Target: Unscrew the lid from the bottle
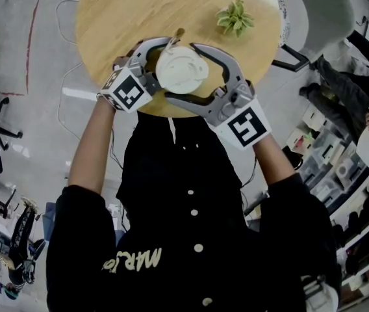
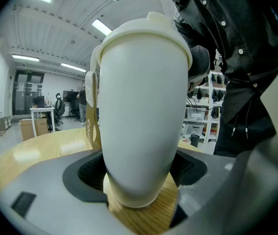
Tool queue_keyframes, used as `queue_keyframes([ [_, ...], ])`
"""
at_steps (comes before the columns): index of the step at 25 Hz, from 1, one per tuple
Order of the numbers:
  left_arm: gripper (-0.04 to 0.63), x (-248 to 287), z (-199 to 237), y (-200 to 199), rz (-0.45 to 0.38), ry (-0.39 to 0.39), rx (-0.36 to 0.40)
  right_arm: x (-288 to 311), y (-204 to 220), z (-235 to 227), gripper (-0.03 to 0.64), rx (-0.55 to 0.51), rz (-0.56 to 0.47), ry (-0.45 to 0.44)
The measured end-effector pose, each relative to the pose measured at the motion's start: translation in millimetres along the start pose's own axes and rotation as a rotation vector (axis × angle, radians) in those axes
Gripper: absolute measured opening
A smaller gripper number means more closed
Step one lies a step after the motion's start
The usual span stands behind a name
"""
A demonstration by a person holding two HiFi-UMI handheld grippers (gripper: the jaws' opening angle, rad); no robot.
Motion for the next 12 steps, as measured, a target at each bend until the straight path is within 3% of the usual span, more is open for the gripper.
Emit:
queue_keyframes([
  [2, 0.373, -1, 0, 0, -0.001, 0.008, 0.003, 1, -1, -2, 0.442, -0.032, 0.004, -0.073],
  [7, 0.373, -1, 0, 0, -0.008, 0.019, 0.005, 3, -2, -13, 0.440, -0.135, -0.002, -0.385],
  [9, 0.373, -1, 1, 0, -0.007, 0.017, 0.003, 3, -2, -16, 0.440, -0.134, 0.003, -0.440],
  [12, 0.373, 0, 0, 0, -0.006, 0.018, 0.004, 3, -1, -15, 0.440, -0.120, 0.017, -0.427],
])
Point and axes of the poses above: the fingertips, and each gripper's own axes: x forward along the fingers, z to its left, y out of its underside, the point moved 6 cm from there along -x, backward along the fingers, and after that the axes turned 2 degrees about z, right-handed, at the moved point
